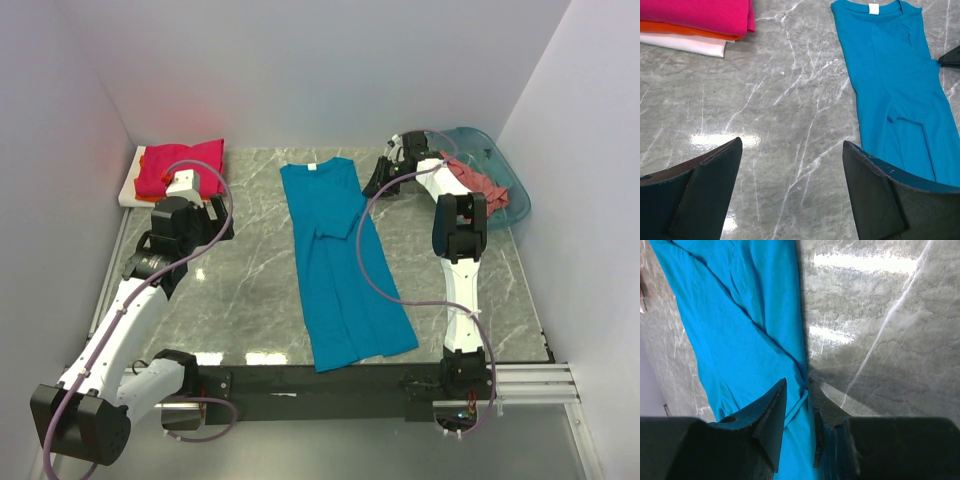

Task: Fold and stack the t-shirts
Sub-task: Fold the tshirt

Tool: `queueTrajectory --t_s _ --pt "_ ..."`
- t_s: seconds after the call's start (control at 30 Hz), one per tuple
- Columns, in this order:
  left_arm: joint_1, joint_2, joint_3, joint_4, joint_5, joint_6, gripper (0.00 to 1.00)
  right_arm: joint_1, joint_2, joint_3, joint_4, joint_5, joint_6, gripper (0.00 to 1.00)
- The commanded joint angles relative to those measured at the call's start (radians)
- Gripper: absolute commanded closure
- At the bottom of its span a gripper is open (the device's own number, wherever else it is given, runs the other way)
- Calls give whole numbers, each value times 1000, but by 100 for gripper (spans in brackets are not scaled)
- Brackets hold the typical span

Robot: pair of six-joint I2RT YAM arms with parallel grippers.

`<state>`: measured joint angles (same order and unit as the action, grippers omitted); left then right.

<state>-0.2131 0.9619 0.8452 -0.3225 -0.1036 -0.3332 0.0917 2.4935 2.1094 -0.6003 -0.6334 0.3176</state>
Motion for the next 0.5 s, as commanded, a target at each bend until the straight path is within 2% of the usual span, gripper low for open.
queueTrajectory --t_s 0.0,0.27,0.47 --pt "-3 -6 6 11 -7 19 13 -1 8 18 -15 -8 6 69" --pt "-3 -8 5 11 -7 19 13 -1 15 29 -24 -2 12 72" --pt "-3 -6 5 11 -7 17 13 -1 21 38 -23 -6 15 81"
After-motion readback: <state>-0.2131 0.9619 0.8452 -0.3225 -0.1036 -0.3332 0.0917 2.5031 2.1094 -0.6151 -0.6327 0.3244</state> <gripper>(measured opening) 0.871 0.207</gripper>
